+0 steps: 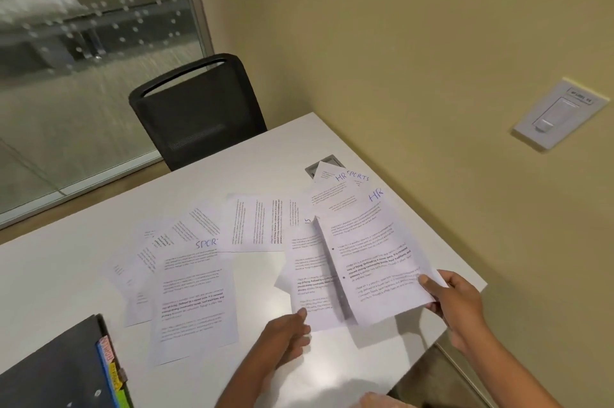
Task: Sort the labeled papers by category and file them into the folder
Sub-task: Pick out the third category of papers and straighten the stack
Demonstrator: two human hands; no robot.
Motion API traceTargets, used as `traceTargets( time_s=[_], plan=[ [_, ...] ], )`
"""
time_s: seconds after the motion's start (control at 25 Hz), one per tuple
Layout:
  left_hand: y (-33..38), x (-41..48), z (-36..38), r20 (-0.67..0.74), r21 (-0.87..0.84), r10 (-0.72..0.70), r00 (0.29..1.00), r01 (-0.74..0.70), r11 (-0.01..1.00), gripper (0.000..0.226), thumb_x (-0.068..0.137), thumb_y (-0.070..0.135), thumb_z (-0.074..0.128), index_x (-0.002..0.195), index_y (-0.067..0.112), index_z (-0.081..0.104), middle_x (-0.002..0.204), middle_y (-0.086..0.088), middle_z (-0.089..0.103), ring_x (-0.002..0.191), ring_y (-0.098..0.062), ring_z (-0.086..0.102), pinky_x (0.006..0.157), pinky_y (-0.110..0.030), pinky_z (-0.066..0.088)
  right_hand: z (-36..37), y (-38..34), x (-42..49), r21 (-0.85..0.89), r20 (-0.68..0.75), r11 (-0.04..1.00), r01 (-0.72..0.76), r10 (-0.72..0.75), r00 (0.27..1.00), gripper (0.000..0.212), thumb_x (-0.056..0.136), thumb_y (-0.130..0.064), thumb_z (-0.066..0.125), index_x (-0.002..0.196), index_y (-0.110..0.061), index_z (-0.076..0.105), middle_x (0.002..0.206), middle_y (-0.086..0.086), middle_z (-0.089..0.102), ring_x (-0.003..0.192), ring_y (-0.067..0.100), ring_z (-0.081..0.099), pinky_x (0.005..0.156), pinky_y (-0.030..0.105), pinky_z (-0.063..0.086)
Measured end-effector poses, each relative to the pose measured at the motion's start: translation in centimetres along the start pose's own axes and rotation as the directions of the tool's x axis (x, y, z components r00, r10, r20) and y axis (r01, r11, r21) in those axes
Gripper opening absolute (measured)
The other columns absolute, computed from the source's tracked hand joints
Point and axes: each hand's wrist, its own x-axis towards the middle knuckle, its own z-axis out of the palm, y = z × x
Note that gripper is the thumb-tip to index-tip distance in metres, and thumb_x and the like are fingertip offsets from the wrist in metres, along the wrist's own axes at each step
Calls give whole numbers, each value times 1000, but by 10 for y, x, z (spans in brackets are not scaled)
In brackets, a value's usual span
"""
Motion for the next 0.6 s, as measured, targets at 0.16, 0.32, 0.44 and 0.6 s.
traceTargets(
  time_s=[0.16,0.32,0.44,0.6],
  plan=[
    [6,-16,11,81,-220,60,995,-41,975,59,98,64,63,123,11,68,123,-7,74,114,-30,70,106,-45,54,26,-2,-41,-46,136,997,57,-50,989,19,93,-12,84,109,-7,74,100,9,82,91,32,77,77,43,61],
    [11,-26,10,-81,-290,166,983,-182,939,38,105,34,64,136,12,67,125,-15,77,114,-35,75,101,-57,58,57,12,-55,-165,319,984,64,-8,948,17,90,-13,86,100,-5,74,94,12,81,78,26,75,69,40,57],
    [-1,-19,-1,-256,-236,194,947,-256,937,32,103,15,67,135,15,67,119,-10,80,107,-32,78,91,-52,63,77,22,-46,-236,430,969,67,43,902,18,89,-8,86,95,0,72,79,-1,77,58,10,67,51,27,48],
    [-14,-13,-9,-377,-252,191,906,-299,921,34,106,8,62,138,19,65,125,-4,78,114,-29,76,100,-55,58,93,25,-1,-342,505,939,34,153,849,27,87,-20,90,101,-5,71,75,-4,71,56,9,62,54,27,49]
  ],
)
